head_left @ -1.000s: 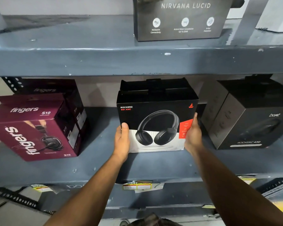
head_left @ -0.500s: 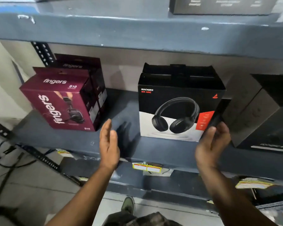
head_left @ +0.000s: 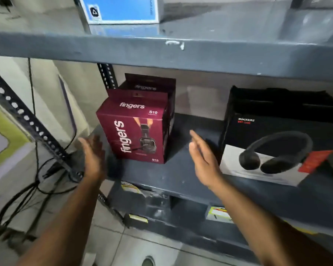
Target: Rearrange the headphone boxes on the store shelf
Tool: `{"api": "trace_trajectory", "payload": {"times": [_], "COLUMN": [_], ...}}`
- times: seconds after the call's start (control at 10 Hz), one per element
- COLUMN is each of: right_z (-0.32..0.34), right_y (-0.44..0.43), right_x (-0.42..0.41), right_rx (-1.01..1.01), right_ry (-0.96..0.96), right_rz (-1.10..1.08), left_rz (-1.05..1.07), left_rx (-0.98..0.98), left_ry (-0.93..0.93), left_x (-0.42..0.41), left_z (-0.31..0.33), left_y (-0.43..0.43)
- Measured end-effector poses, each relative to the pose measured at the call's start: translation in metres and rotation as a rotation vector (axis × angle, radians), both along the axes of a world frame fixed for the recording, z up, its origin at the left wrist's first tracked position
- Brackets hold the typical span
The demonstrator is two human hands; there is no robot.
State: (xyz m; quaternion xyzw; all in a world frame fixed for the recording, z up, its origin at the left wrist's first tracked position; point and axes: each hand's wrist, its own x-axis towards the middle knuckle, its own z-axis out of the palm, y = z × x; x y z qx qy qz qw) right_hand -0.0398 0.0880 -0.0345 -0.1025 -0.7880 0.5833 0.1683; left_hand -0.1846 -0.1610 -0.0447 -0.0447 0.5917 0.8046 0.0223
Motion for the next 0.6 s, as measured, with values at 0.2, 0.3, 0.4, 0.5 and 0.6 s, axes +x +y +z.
{"api": "trace_trajectory", "payload": {"times": [0.2, 0.3, 0.4, 0.5, 0.6], "right_z": [-0.001, -0.021, -0.039, -0.009, -0.001], "right_y": [-0.033, -0.043, -0.038, -0.059, -0.065], "right_x": [-0.093, -0.113, -0.118, -0.103, -0.082], "right_rx": [-0.528, -0.564, -0.578, -0.574, -0.514], "right_ry": [-0.053, -0.028, -0.013, -0.008, 0.035], "right_rz": [-0.144, -0.124, -0.148, -0.265, -0.344], "left_rz": [-0.353, -0.459, -0.458, -0.394, -0.275], "left_rx": [-0.086, -0.244, -0.284, -0.232, -0.215], "left_ry": [0.028, 0.132, 0.174, 0.201, 0.177], "left_x": [-0.042, -0.062, -0.064, -0.061, -0.055], "left_z": [-0.007, -0.02, -0.024, -0.016, -0.019], "left_y": [0.003, -0.005, -0.002, -0.009, -0.018]}}
